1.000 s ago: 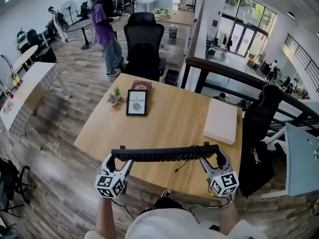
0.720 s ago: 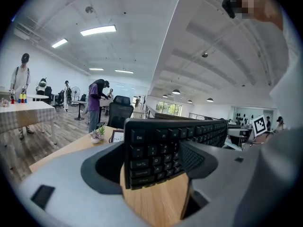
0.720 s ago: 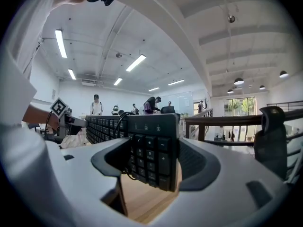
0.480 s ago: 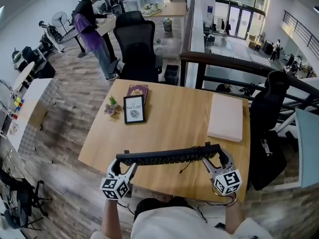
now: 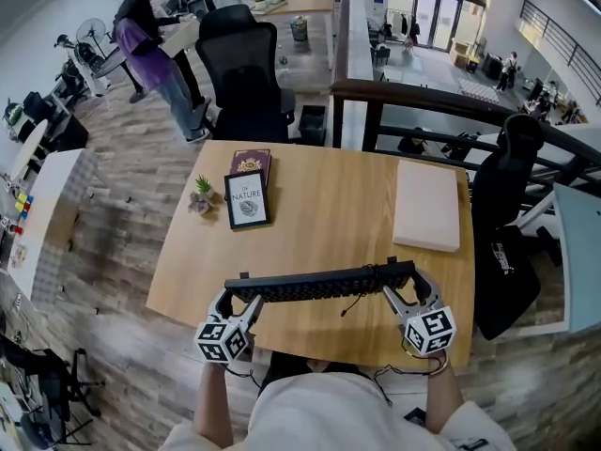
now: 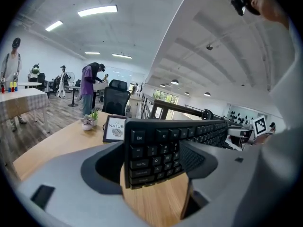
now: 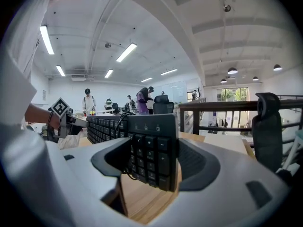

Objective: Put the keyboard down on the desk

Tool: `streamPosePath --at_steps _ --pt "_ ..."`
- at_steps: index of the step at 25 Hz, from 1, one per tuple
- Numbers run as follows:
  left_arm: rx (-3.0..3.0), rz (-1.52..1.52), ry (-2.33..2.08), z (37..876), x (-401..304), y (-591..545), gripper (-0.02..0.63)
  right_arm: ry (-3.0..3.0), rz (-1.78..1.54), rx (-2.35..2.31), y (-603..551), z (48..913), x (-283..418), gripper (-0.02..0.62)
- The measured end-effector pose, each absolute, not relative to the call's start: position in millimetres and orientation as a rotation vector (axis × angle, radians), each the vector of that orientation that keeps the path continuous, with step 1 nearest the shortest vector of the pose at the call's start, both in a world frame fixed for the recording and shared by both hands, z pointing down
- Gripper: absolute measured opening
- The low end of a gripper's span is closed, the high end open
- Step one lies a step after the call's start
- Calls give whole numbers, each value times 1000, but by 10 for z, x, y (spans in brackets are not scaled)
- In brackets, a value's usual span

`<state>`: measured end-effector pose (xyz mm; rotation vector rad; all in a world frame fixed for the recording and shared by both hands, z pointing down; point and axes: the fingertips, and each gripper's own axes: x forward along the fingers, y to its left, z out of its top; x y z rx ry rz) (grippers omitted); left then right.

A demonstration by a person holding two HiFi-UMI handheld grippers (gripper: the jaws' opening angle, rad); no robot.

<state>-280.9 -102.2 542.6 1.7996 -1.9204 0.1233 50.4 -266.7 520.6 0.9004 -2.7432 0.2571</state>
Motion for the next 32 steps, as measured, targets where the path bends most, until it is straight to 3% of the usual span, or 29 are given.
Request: streamPosePath --at_steps 32 --pt "1752 159 -1612 6624 -3740 -1301 359 -2469 340 964 -2513 5927 -304 290"
